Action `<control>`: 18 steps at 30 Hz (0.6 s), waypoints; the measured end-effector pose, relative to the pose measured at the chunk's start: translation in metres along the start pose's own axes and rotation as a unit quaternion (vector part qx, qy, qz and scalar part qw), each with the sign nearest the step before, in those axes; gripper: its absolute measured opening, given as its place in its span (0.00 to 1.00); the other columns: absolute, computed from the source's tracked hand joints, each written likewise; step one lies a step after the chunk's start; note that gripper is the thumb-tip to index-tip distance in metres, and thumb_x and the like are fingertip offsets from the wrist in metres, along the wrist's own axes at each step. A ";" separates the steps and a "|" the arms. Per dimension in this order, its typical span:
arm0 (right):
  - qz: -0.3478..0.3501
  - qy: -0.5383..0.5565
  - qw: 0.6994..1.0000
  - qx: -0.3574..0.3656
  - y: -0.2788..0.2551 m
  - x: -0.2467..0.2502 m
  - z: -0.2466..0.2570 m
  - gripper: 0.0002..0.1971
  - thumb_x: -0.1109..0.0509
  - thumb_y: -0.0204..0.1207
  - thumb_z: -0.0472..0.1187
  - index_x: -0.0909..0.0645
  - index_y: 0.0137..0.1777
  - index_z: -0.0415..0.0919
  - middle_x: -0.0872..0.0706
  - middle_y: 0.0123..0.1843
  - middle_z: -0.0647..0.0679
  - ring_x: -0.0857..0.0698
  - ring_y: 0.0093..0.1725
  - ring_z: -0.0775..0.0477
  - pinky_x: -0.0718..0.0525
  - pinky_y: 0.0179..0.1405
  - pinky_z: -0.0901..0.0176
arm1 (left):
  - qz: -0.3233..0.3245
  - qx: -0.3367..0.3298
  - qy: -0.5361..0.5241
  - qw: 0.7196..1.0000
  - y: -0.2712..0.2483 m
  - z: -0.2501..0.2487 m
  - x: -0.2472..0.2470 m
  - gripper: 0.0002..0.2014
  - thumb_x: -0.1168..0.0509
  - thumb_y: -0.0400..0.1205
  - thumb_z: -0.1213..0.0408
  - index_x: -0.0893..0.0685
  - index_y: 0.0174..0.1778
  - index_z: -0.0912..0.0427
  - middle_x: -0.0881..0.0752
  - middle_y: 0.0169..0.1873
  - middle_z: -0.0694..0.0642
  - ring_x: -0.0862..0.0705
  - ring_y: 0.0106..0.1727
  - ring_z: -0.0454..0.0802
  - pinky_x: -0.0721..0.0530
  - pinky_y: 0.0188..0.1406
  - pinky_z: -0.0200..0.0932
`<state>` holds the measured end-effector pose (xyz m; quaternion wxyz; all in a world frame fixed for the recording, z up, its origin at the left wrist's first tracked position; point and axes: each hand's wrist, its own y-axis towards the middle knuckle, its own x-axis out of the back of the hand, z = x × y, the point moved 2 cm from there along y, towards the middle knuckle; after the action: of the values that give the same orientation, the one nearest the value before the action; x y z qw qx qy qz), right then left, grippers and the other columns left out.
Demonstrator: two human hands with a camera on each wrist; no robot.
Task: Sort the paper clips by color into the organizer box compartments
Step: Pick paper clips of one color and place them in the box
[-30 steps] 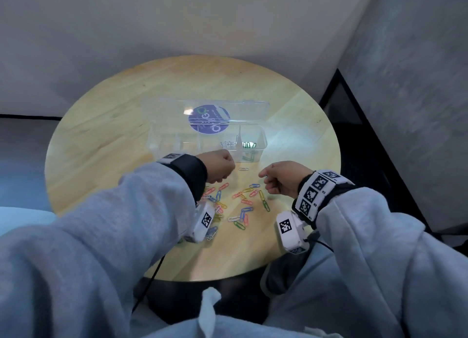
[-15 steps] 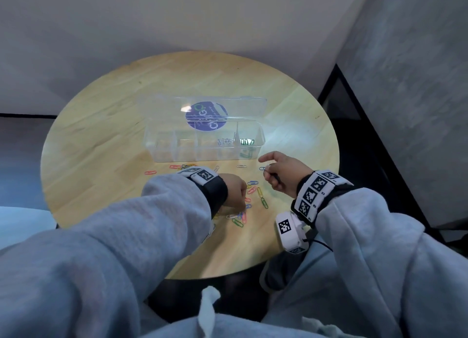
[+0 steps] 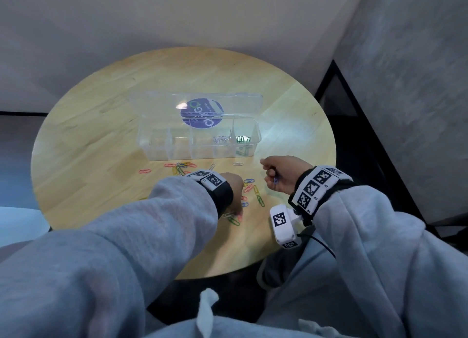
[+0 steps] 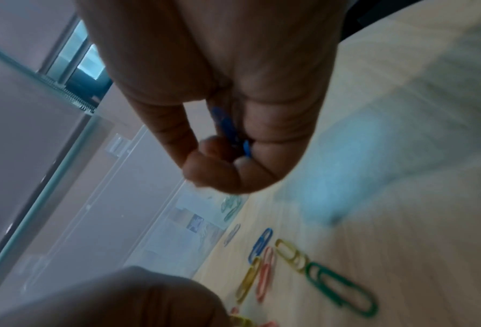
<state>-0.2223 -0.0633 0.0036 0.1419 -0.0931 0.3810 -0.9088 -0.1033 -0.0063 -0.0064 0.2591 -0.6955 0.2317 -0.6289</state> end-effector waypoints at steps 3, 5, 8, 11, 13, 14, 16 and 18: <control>-0.005 -0.172 0.984 0.046 0.005 0.001 0.004 0.07 0.36 0.80 0.34 0.24 0.39 0.40 0.32 0.29 0.47 0.33 0.27 0.51 0.32 0.23 0.64 | 0.016 -0.011 -0.001 1.000 0.002 0.001 0.000 0.08 0.25 0.72 0.58 0.16 0.40 0.57 0.17 0.36 0.54 0.21 0.38 0.53 0.23 0.38 0.42; -0.003 -0.295 0.952 0.086 0.004 -0.003 0.010 0.07 0.34 0.78 0.33 0.21 0.40 0.42 0.29 0.30 0.48 0.32 0.27 0.51 0.32 0.25 0.62 | 0.013 -0.016 -0.020 1.000 0.002 0.006 0.000 0.09 0.25 0.73 0.58 0.15 0.43 0.56 0.17 0.38 0.54 0.21 0.39 0.53 0.22 0.39 0.41; -0.004 -0.441 0.889 0.120 0.000 -0.012 0.020 0.06 0.30 0.76 0.35 0.17 0.51 0.43 0.26 0.32 0.53 0.29 0.29 0.56 0.30 0.27 0.67 | -0.010 -0.015 -0.125 0.992 -0.004 0.020 0.011 0.06 0.27 0.75 0.57 0.14 0.39 0.55 0.17 0.34 0.51 0.19 0.38 0.50 0.19 0.42 0.41; -0.002 -0.528 0.840 0.126 0.001 -0.022 0.021 0.11 0.29 0.74 0.36 0.16 0.56 0.42 0.25 0.34 0.57 0.24 0.36 0.56 0.31 0.26 0.68 | -0.018 -0.025 -0.266 0.964 -0.011 0.035 0.027 0.12 0.27 0.74 0.63 0.23 0.29 0.54 0.20 0.26 0.50 0.23 0.29 0.45 0.23 0.31 0.35; -0.004 -0.566 0.815 0.125 0.002 -0.028 0.020 0.10 0.29 0.75 0.37 0.16 0.56 0.44 0.26 0.34 0.57 0.22 0.44 0.51 0.30 0.28 0.69 | -0.008 -0.029 -0.372 0.928 -0.016 0.041 0.036 0.14 0.30 0.76 0.71 0.27 0.28 0.57 0.19 0.26 0.55 0.21 0.28 0.45 0.20 0.28 0.32; -0.001 -0.584 0.803 0.121 0.003 -0.031 0.018 0.09 0.30 0.75 0.37 0.16 0.55 0.44 0.25 0.34 0.56 0.23 0.46 0.50 0.30 0.29 0.69 | -0.002 -0.031 -0.420 0.907 -0.018 0.045 0.038 0.15 0.32 0.76 0.75 0.28 0.28 0.58 0.19 0.27 0.57 0.19 0.29 0.46 0.19 0.27 0.32; 0.000 -0.607 0.786 0.116 0.006 -0.035 0.016 0.04 0.32 0.77 0.37 0.19 0.50 0.44 0.21 0.38 0.51 0.23 0.47 0.49 0.28 0.31 0.65 | 0.007 -0.030 -0.488 0.872 -0.020 0.051 0.042 0.16 0.35 0.77 0.79 0.30 0.28 0.59 0.18 0.31 0.60 0.16 0.31 0.47 0.19 0.24 0.31; -0.012 -0.605 0.788 0.112 0.010 -0.036 0.013 0.02 0.32 0.77 0.37 0.22 0.47 0.42 0.18 0.46 0.46 0.23 0.47 0.48 0.25 0.38 0.62 | 0.008 -0.029 -0.528 0.849 -0.020 0.053 0.044 0.16 0.38 0.78 0.79 0.30 0.28 0.59 0.19 0.33 0.61 0.17 0.30 0.48 0.22 0.19 0.29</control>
<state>-0.1827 -0.0667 0.0033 0.3418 -0.6124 0.1112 -0.7041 -0.0463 -0.0158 0.0362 0.3265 -0.9282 0.0836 -0.1577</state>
